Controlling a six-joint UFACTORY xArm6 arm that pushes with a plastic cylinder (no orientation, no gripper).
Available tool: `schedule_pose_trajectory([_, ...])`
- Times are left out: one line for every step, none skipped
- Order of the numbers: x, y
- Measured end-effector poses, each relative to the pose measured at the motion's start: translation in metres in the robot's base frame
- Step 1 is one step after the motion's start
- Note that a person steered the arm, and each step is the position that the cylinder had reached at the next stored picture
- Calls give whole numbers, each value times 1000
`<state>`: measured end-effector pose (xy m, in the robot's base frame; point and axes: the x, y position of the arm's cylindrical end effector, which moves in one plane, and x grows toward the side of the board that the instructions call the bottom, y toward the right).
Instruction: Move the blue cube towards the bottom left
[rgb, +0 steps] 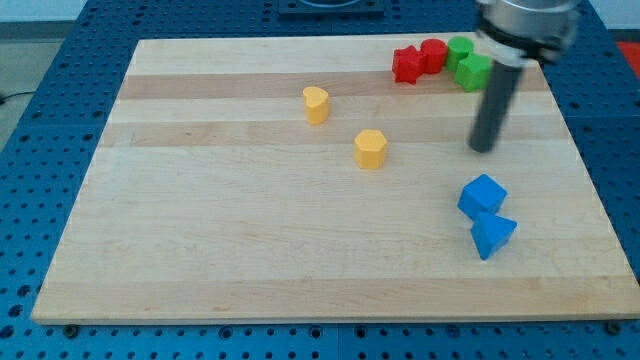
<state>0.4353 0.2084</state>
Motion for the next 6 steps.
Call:
schedule_pose_trajectory([45,8])
schedule_pose_trajectory([68,-51])
schedule_pose_trajectory([102,-79])
schedule_pose_trajectory([120,-109])
schedule_pose_trajectory([90,-167])
schedule_pose_trajectory([85,-144])
